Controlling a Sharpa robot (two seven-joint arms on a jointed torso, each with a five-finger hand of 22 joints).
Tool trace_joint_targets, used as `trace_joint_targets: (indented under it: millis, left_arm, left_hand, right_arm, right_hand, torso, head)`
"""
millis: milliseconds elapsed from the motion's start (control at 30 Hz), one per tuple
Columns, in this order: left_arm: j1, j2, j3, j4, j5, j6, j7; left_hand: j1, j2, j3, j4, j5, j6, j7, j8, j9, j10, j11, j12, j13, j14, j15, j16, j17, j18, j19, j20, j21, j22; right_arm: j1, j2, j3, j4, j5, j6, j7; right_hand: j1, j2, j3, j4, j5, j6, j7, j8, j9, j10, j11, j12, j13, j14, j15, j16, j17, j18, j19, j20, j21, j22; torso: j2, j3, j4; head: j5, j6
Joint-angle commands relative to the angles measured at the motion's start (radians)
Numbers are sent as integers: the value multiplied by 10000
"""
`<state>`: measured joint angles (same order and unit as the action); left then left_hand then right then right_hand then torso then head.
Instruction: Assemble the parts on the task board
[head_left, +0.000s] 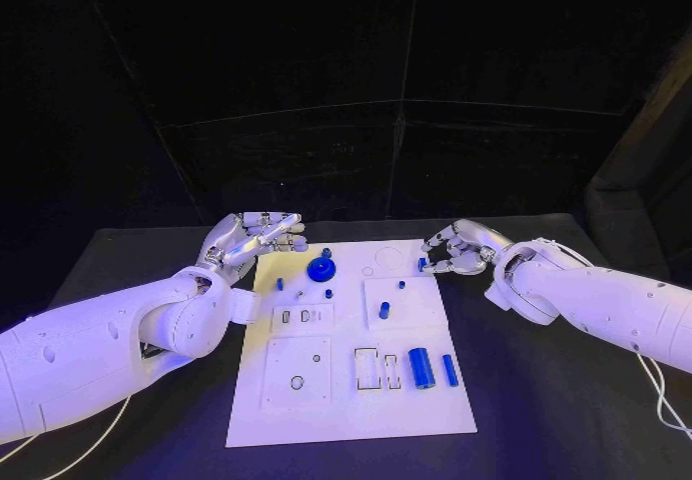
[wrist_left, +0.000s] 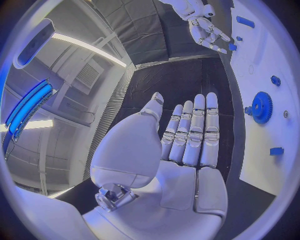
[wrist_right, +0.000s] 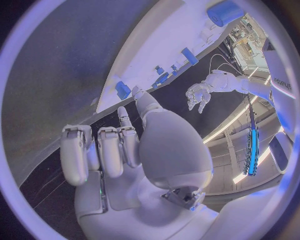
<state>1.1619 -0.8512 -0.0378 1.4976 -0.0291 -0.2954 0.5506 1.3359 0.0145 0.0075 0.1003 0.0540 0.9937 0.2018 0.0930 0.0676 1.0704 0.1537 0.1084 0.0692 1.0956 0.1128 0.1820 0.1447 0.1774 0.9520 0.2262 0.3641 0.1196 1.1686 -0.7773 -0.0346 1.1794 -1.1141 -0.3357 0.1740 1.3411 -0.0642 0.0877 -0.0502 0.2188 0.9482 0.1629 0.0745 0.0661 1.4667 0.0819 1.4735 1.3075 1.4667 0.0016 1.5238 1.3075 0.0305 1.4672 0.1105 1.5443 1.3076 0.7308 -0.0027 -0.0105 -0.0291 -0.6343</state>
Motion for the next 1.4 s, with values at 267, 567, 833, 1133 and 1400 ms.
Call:
trace_joint_targets:
  millis: [267,567,833,1133,1400]
  left_arm:
    - [13,36,8,-22,-63,112,90]
    - [12,41,8,-28,-63,126,57]
    - [12,39,8,-31,-63,135,32]
    - [12,22,8,-28,-63,144,-1]
    - [12,7,8,-9,-63,132,-11]
  left_hand:
    - [-54,49,-31,-51,-31,-8,75,-65,-13,-27,50,-50,-14,49,22,-59,11,48,-21,-41,-41,-13]
    - [-61,53,-36,-51,-31,-16,80,-76,-15,-42,56,-65,-19,48,26,-64,12,47,-22,-39,-44,-16]
    - [-62,54,-37,-51,-31,-19,83,-79,-16,-48,58,-69,-20,49,26,-65,13,47,-23,-39,-45,-17]
    - [-62,55,-37,-52,-31,-21,84,-81,-16,-50,59,-72,-21,49,27,-66,13,47,-22,-39,-45,-18]
    - [-64,61,-40,-55,-31,-33,90,-94,-18,-68,65,-89,-26,51,30,-70,16,47,-21,-37,-47,-21]
  right_arm:
    - [7,168,10,-199,-63,206,-95]
    - [-29,266,10,-320,-127,451,-161]
    - [-90,328,10,-384,-124,499,-177]
    - [-107,402,11,-498,-94,596,-237]
    - [-114,472,11,-568,-92,623,-259]
  right_hand:
    - [126,132,79,-105,39,-13,-3,-32,5,423,-71,-1,1816,773,-38,-10,1398,-135,633,-44,-13,1897]
    - [187,241,192,-223,-117,156,-11,26,23,445,-83,29,1844,775,-49,-11,1406,-138,640,-53,-9,1911]
    - [194,286,241,-266,-158,220,-13,42,26,457,-84,45,1858,779,-53,-4,1425,-139,645,-57,-6,1920]
    - [145,406,357,-319,-209,424,-44,101,35,472,-109,65,1876,782,-66,-3,1434,-141,650,-65,-2,1929]
    - [87,500,486,-383,-268,672,-99,165,41,498,-154,102,1910,780,-104,-9,1428,-142,653,-94,-1,1935]
  torso:
    - [-6,-6,4]
    - [-8,-1,5]
    - [-12,-6,16]
    - [-17,1,-1]
    - [-16,5,7]
  head:
    - [-6,-30]
    - [11,-76]
    - [4,-94]
    - [41,-135]
    - [31,-162]
